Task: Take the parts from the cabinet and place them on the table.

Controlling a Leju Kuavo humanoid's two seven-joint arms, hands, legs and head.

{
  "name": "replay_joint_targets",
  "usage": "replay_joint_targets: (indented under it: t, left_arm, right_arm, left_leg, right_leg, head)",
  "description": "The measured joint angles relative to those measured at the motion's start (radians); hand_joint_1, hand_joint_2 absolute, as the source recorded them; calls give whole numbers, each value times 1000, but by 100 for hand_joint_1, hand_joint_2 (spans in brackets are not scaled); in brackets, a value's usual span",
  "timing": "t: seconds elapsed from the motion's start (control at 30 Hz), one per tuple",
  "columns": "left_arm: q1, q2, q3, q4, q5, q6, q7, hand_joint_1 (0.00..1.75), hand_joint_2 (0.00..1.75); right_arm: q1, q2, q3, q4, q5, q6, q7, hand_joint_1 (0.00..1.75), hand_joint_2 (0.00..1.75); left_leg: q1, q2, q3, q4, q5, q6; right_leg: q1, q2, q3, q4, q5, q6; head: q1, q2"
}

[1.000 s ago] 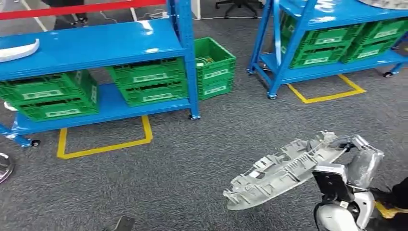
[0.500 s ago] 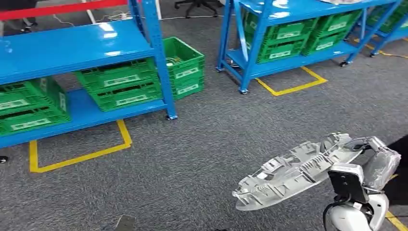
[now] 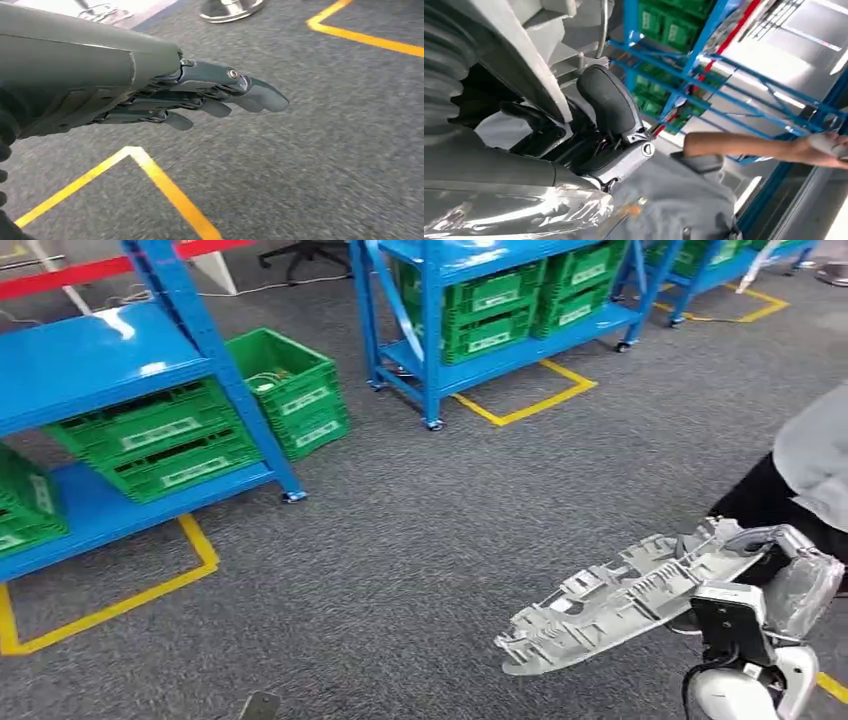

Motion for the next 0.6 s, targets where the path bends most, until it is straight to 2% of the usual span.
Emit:
replay_joint_targets:
  t: [0.03,0.07,0.1,0.13,0.17,0.2,0.23,0.27,0.3,0.33,0.37,0.4,0.43,0.47,0.5,0.53,0.57,0.6]
  left_arm:
    - [0,0,0,0,0,0,0,0,175]
    - [1,0,0,0,0,0,-2,0,175]
    - [2,0,0,0,-1,0,-2,0,175]
    - [2,0,0,0,-3,1,-2,0,175]
    - [2,-1,0,0,-5,2,-3,0,175]
    - [3,-1,0,0,-8,3,-3,0,175]
    - [3,-2,0,0,-10,4,-3,0,175]
    - [1,-2,0,0,-10,4,-5,0,175]
    - [1,-3,0,0,-11,4,-6,0,175]
    - [3,-4,0,0,-11,4,-6,0,175]
    - [6,-4,0,0,-11,4,-6,0,175]
    - [7,-3,0,0,-11,4,-6,0,175]
    - [8,-3,1,0,-11,4,-7,0,175]
    - [8,-3,1,0,-11,3,-8,0,175]
    - [6,-3,1,0,-11,2,-8,0,175]
    - [5,-3,1,0,-11,0,-8,0,175]
    - [4,-4,1,0,-11,0,-8,0,175]
    - [4,-3,1,0,-11,-3,-8,0,175]
  right_arm:
    - [4,0,-2,-1,-2,0,-1,175,175]
    - [11,0,-5,-6,-5,0,-3,175,175]
    - [16,0,-10,-12,-9,0,-9,175,175]
    - [25,0,-14,-18,-11,1,-15,175,175]
    - [37,0,-21,-27,-14,3,-21,175,175]
    - [51,0,-26,-34,-17,3,-26,175,175]
    - [62,0,-32,-40,-18,4,-29,175,175]
    - [73,0,-39,-45,-20,4,-32,175,175]
    - [72,0,-42,-49,-21,5,-33,175,175]
    - [71,0,-43,-51,-23,5,-35,175,175]
    - [74,0,-43,-53,-25,6,-35,175,175]
    - [80,0,-44,-54,-26,7,-36,175,175]
    - [86,0,-47,-54,-27,8,-36,175,175]
    - [90,0,-49,-55,-28,9,-36,175,175]
    - [90,0,-51,-55,-29,13,-36,175,175]
    - [89,0,-52,-55,-29,15,-36,175,175]
    - [86,0,-55,-55,-30,18,-37,175,175]
    - [80,0,-58,-55,-31,21,-37,175,175]
  left_leg:
    - [1,-15,37,-86,50,3]
    - [3,-68,67,-158,81,6]
    - [10,-100,79,-188,69,11]
    - [7,-88,80,-190,64,6]
    - [2,-82,79,-192,63,9]
    - [-1,-74,79,-193,64,15]
    - [5,-60,83,-205,70,23]
    - [6,-46,85,-210,74,29]
    - [6,-33,85,-211,73,33]
    - [4,-18,85,-211,72,35]
    - [3,-2,84,-211,71,36]
    - [2,12,84,-210,70,37]
    - [2,26,84,-210,69,36]
    - [2,38,84,-210,68,34]
    - [2,51,85,-210,67,33]
    - [2,61,87,-210,65,30]
    - [2,72,91,-210,62,26]
    - [-7,80,94,-208,57,17]
  right_leg:
    - [-1,13,1,3,-1,2]
    - [-3,23,-2,6,-3,5]
    - [4,35,-10,18,-8,13]
    - [-2,43,-17,17,-5,17]
    - [-6,54,-20,14,-3,26]
    - [-11,63,-21,10,0,33]
    - [-10,73,-34,10,1,40]
    - [-9,19,-41,30,-12,40]
    - [-7,-24,-65,72,-45,45]
    - [-8,-43,-102,147,-87,50]
    - [-12,-51,-144,230,-125,55]
    - [-14,-55,-177,294,-149,60]
    - [-16,-58,-189,319,-149,64]
    - [-18,-60,-176,297,-127,66]
    - [-20,-64,-140,232,-89,68]
    - [-21,-79,-89,143,-51,67]
    - [-21,-115,-31,49,-21,66]
    - [-14,-152,-9,11,-24,62]
  head:
    - [0,0]
    - [0,0]
    - [1,0]
    - [0,0]
    - [3,0]
    - [0,0]
    - [3,0]
    - [3,0]
    - [9,0]
    - [9,0]
    - [9,0]
    - [8,0]
    - [9,0]
    - [8,0]
    - [9,0]
    - [8,0]
    - [8,0]
    - [9,0]
